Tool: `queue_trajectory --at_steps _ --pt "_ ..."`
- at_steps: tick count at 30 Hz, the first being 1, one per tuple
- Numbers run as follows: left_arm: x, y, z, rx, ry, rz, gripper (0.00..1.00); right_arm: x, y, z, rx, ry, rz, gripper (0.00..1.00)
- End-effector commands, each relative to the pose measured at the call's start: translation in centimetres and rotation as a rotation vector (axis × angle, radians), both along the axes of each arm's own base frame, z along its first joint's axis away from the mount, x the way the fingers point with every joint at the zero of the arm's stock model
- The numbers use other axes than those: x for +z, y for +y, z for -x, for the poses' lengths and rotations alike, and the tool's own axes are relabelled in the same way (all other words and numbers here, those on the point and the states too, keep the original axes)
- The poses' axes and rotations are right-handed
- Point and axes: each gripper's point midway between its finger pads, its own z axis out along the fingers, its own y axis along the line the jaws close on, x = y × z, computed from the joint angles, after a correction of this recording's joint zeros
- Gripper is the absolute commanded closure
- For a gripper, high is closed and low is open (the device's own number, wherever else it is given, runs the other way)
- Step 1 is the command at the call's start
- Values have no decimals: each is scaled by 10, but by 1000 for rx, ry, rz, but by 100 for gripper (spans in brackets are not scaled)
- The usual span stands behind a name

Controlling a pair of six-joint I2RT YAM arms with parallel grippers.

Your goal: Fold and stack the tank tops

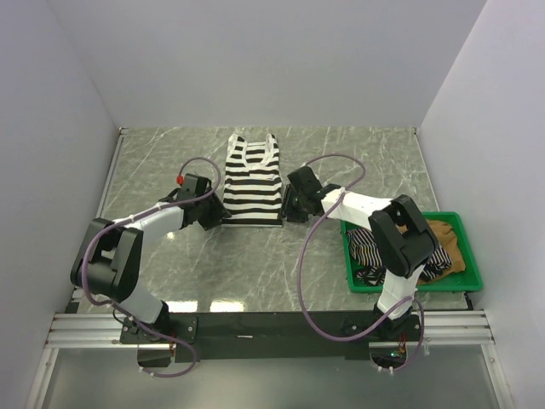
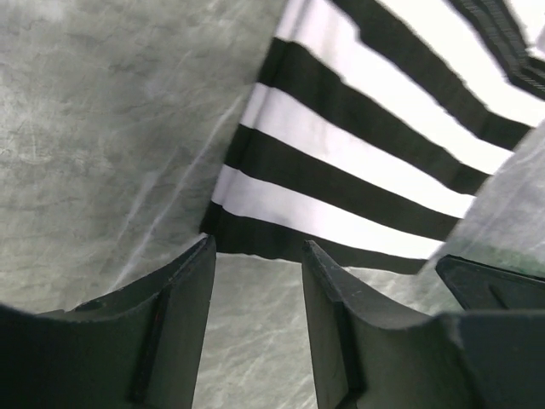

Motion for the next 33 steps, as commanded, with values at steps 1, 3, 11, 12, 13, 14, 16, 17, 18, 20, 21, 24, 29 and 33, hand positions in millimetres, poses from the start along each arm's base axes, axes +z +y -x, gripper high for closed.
queue_trajectory --at_steps 1,3,11,12,13,14,16,17,18,20,21,24,29,33 --pt "-12 2 -1 -8 5 -13 50 -7 9 3 -1 5 -23 56" --pt "-17 3 0 -3 16 -17 52 -11 9 6 3 12 -20 56" --pt "-28 8 8 13 42 -34 55 -22 5 12 -2 33 2 57" --pt "-29 8 8 13 43 -36 56 -25 5 13 0 37 4 57" --pt "-31 9 10 16 50 -40 56 -26 6 12 -4 39 2 57" --pt "-31 9 10 16 51 -41 56 -26 7 13 0 42 2 57" --pt "-33 11 13 17 60 -45 56 -28 9 13 3 45 4 58" --pt "-34 13 14 26 62 -52 56 -29 11 14 6 45 4 59" --pt "-34 14 16 28 67 -57 55 -29 12 15 10 47 4 59" --pt "-37 19 21 46 82 -69 54 -29 12 17 9 45 12 60" --pt "-35 19 22 50 73 -68 53 -28 13 18 10 42 16 60" --pt "-37 21 27 60 80 -72 52 -32 11 20 6 46 23 60" --pt "-43 20 27 50 103 -75 53 -37 8 20 0 53 37 63" --pt "-40 21 22 57 87 -82 52 -38 4 20 -10 49 55 64"
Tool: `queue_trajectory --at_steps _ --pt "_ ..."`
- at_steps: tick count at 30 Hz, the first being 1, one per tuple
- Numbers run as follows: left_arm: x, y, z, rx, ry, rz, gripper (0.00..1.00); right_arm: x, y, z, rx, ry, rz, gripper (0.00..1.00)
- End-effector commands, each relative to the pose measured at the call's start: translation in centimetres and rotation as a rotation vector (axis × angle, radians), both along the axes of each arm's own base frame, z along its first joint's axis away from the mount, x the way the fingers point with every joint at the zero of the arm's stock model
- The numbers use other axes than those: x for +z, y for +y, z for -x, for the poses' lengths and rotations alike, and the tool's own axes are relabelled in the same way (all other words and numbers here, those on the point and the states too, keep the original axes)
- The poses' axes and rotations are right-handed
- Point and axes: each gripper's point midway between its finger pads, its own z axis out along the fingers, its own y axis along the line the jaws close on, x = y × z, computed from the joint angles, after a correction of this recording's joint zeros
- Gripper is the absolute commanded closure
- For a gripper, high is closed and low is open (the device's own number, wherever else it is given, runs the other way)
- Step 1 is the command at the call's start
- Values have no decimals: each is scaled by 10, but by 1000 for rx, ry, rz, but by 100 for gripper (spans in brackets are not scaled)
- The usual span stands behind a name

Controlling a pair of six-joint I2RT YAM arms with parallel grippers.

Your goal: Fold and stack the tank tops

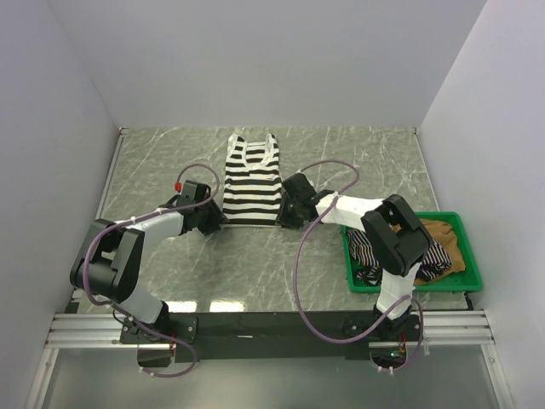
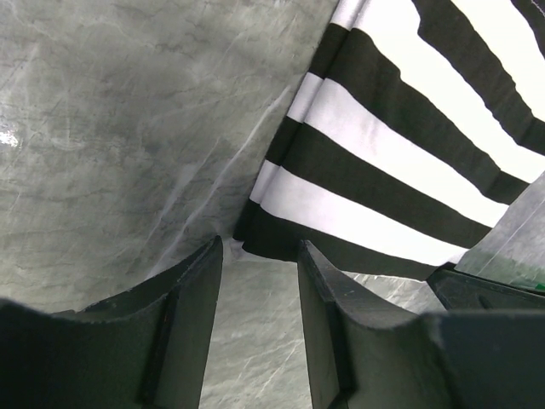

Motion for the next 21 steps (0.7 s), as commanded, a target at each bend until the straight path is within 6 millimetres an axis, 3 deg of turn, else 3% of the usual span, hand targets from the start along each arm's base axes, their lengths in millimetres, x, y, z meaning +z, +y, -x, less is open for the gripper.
queue_trajectory --at_steps 1,7,10,11,12,13,15,18,21 --pt "-18 13 12 18 67 -71 53 -19 -12 7 -16 24 65 64" --pt "-24 13 8 0 81 -92 61 -20 -14 4 -20 14 84 68" --pt "-29 12 7 -8 80 -95 71 -21 -16 3 -18 5 101 77" --pt "-30 11 8 -13 81 -99 75 -21 -17 2 -17 3 101 89" --pt "-31 10 7 -18 84 -100 84 -20 -16 2 -4 -7 103 94" --pt "-33 8 9 -30 89 -104 87 -19 -16 1 1 -13 103 99" --pt "-35 5 14 -42 92 -107 98 -16 -18 0 15 -28 120 100" --pt "-32 2 23 -49 93 -100 99 -8 -19 2 40 -44 124 100" --pt "-22 -8 39 -72 82 -83 100 -5 -23 23 79 -44 140 100"
